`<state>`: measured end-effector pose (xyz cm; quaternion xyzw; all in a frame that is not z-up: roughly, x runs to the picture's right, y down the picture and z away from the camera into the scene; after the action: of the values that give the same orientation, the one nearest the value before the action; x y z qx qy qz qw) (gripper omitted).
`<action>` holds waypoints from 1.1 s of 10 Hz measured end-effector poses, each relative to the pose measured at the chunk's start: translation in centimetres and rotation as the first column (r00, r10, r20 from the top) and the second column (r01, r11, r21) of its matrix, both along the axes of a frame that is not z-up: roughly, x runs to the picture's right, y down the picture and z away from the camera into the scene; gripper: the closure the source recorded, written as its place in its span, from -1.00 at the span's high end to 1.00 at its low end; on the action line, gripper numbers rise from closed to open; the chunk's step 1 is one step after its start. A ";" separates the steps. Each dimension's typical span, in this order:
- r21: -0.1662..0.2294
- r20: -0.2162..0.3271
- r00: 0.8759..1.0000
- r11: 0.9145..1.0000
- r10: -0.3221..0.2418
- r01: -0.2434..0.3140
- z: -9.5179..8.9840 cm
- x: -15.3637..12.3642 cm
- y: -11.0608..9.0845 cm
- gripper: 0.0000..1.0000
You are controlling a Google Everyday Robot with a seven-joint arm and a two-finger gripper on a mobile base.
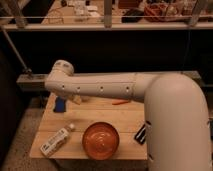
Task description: Wipe the white sponge on the table
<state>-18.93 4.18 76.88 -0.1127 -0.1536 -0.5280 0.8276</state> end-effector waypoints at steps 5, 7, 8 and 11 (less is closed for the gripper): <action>-0.010 0.018 1.000 1.000 -0.008 0.008 1.2 -1.3 0.7 0.60; -0.012 0.027 1.000 1.000 -0.015 0.015 2.0 -1.8 1.0 0.60; -0.014 0.033 0.999 1.000 -0.020 0.021 2.4 -2.2 1.3 0.60; -0.023 0.046 0.999 0.999 -0.026 0.027 2.9 -2.8 1.6 0.51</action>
<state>-21.69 5.77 79.81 -0.1124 -0.1770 -0.5396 0.8154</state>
